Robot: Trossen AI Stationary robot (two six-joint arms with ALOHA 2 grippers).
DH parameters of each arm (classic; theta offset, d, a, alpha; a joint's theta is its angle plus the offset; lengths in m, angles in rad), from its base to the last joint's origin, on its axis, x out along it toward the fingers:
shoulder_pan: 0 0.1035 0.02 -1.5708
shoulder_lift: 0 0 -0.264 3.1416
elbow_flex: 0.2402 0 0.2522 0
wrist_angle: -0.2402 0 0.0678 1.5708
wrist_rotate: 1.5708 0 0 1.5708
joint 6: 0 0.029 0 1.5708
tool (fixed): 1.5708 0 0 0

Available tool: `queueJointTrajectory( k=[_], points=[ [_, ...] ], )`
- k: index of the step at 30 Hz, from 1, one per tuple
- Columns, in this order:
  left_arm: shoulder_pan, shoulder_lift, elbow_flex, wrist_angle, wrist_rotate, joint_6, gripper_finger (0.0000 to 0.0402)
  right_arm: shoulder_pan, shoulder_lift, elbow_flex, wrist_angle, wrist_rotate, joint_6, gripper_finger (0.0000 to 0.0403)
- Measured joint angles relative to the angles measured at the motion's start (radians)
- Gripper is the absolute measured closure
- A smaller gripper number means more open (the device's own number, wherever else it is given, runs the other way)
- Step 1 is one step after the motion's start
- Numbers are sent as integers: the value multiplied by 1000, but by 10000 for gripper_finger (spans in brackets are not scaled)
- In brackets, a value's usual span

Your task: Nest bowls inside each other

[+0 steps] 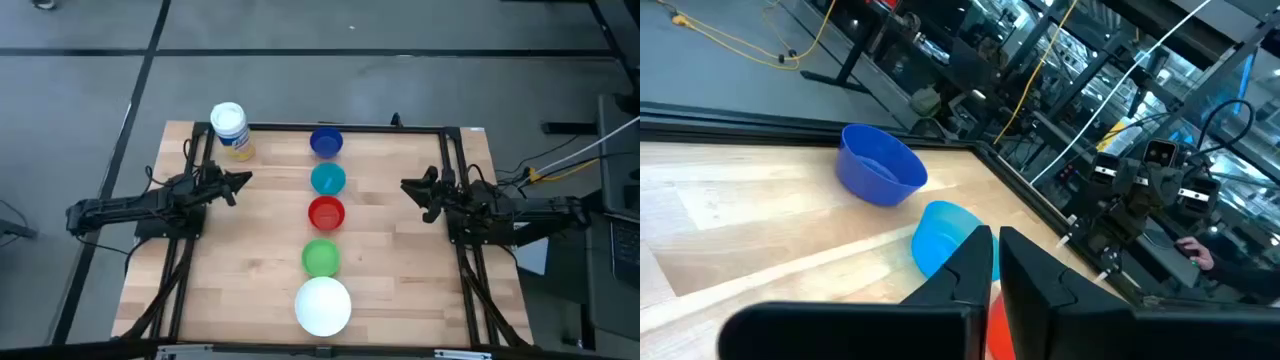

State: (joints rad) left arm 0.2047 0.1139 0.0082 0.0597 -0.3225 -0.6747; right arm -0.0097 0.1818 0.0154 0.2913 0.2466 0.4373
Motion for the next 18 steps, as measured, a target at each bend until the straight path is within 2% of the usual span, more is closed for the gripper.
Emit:
queueJointTrajectory(
  k=[7, 11, 15, 18],
  points=[
    [0, 0, 0, 0, -4, 1, 384, 0, 0, 0, -2, -5, -4, 299],
    [0, 0, 0, 1, -9, -20, 384, 0, 0, 0, -29, -42, 1, 297],
    [0, 0, 0, 3, -6, -89, 384, 0, 0, 0, -20, -80, 57, 289],
    [0, 0, 0, 40, 9, -80, 384, 0, 0, 0, 12, -60, 122, 282]
  ],
)
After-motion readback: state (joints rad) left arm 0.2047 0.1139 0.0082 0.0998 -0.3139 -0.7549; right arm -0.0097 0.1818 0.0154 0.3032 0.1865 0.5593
